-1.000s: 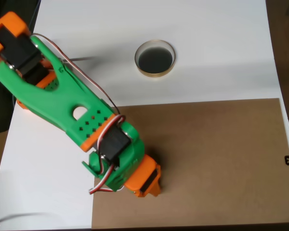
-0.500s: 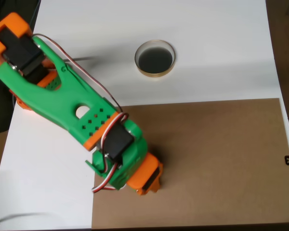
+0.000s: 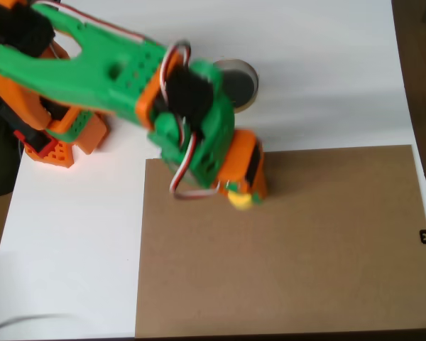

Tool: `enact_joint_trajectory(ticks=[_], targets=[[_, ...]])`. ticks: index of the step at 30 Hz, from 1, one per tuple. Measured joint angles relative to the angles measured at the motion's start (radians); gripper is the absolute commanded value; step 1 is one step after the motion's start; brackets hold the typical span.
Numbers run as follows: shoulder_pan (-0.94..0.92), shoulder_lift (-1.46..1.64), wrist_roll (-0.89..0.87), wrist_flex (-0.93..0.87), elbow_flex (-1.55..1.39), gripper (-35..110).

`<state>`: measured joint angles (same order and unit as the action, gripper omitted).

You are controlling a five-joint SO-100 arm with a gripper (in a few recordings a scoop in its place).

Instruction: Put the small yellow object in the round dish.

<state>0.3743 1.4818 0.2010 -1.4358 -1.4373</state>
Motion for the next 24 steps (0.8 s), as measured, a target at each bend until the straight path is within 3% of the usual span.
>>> enact_joint_trajectory(ticks=[24], targets=[[0.554, 0.184, -0.138, -0.012, -0.275, -1]])
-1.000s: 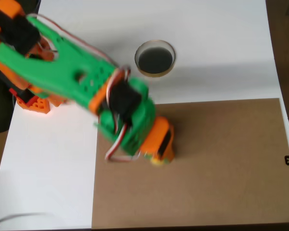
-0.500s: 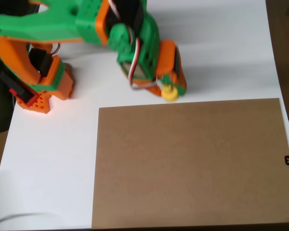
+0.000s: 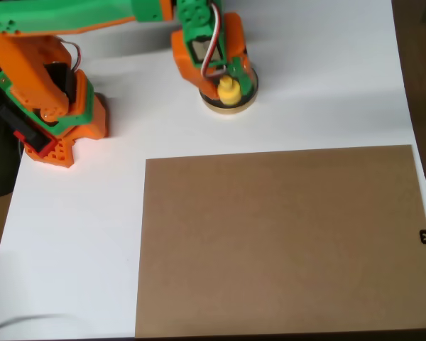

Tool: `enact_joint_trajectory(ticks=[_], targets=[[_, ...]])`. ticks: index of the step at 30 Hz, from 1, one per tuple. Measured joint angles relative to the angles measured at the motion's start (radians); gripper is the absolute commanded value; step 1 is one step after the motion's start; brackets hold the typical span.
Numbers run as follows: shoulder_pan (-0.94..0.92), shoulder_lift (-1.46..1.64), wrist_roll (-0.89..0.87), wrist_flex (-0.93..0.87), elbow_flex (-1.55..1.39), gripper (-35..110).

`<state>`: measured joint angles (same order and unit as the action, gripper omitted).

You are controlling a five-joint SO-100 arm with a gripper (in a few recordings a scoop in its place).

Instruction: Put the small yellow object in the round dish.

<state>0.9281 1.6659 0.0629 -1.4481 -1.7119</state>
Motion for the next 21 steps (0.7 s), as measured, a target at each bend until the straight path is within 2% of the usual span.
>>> enact_joint_trajectory(ticks=[8, 21], targets=[[0.160, 0.000, -0.038, -0.006, -0.006, -1], [0.213, 0.000, -0.017, 0.071, -0.021, -1]])
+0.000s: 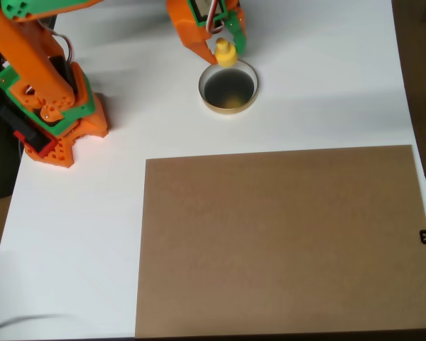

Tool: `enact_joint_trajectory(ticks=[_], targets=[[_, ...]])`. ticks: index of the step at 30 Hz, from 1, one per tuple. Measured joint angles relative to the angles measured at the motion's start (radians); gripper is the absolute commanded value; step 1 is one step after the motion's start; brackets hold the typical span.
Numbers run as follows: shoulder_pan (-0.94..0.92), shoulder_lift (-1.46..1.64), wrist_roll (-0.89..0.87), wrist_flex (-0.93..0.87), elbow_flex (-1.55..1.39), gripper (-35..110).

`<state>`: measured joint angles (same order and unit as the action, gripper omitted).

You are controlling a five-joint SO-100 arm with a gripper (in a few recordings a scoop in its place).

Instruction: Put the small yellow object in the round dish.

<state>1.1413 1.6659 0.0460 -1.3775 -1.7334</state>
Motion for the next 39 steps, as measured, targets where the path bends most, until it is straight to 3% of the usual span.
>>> enact_joint_trajectory(ticks=[31, 39], targets=[[-0.002, 0.044, 0.014, 0.173, -0.213, 0], [-0.018, 0.046, 0.018, 0.178, -0.213, 6]])
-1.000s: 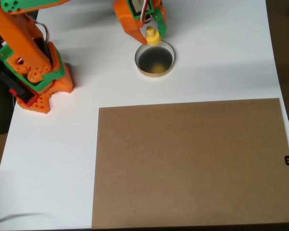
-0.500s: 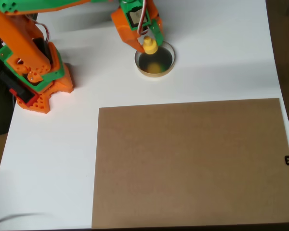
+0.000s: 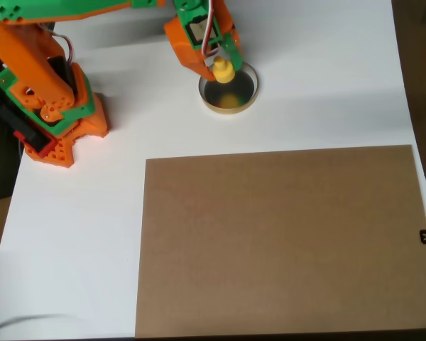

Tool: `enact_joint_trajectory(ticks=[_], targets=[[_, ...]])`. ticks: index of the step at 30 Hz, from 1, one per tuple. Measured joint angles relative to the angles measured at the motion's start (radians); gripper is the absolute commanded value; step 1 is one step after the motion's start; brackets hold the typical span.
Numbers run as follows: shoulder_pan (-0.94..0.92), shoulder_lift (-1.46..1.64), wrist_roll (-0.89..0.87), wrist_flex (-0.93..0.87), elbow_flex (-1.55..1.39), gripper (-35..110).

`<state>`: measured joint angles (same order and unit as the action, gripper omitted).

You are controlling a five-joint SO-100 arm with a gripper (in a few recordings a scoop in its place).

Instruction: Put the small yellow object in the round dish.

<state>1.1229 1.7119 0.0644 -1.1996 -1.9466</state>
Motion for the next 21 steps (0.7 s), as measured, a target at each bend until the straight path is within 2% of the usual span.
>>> enact_joint_trajectory(ticks=[21], targets=[[0.000, 0.000, 0.018, -0.028, 0.000, 21]])
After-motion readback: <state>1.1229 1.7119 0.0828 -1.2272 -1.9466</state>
